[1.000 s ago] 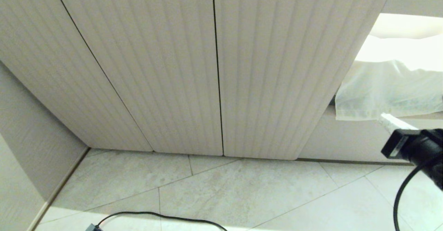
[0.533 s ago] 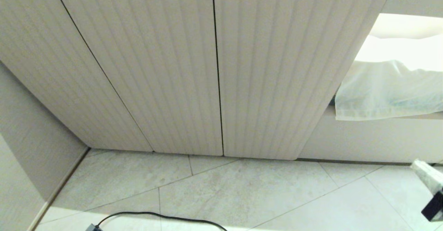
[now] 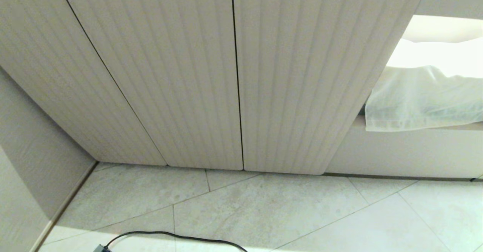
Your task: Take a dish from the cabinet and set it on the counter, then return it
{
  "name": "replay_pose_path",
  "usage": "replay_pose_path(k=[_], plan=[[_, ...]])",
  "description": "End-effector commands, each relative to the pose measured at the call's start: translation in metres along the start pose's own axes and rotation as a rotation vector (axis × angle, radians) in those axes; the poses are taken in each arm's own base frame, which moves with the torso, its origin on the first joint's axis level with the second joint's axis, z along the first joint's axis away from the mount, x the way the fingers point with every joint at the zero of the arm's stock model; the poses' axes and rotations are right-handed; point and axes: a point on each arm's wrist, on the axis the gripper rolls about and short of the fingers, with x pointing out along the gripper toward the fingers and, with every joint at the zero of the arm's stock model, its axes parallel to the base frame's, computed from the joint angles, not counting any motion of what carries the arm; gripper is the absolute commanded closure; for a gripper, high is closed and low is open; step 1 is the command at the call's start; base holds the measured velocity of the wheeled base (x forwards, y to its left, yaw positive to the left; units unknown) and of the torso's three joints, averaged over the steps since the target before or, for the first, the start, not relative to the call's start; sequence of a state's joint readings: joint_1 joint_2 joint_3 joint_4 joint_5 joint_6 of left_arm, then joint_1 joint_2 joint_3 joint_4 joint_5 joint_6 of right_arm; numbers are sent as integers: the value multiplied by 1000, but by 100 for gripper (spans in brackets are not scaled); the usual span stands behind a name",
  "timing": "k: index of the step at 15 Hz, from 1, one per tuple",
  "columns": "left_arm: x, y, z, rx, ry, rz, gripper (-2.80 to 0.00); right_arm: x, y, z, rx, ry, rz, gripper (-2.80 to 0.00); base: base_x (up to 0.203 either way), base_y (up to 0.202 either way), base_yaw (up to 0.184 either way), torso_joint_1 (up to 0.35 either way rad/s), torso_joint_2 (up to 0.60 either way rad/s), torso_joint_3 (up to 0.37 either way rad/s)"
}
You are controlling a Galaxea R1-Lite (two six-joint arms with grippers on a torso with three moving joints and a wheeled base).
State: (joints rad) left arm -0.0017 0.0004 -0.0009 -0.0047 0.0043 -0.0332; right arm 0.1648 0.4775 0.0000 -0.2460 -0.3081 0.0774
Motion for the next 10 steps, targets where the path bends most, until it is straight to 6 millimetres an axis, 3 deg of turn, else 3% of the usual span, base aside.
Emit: replay_pose_path(k=[1,6,10], plan=[[0,0,0,-1,-3,2,0,-17,-3,-12,34,-71,74,0,0,0,0,0,0,0],[0,0,0,-1,-1,0,0,-39,-5,-34,1,-216,126,0,0,0,0,0,0,0],[0,0,0,-1,-1,2,0,-39,-5,-35,-6,-220,128,0,0,0,0,0,0,0]])
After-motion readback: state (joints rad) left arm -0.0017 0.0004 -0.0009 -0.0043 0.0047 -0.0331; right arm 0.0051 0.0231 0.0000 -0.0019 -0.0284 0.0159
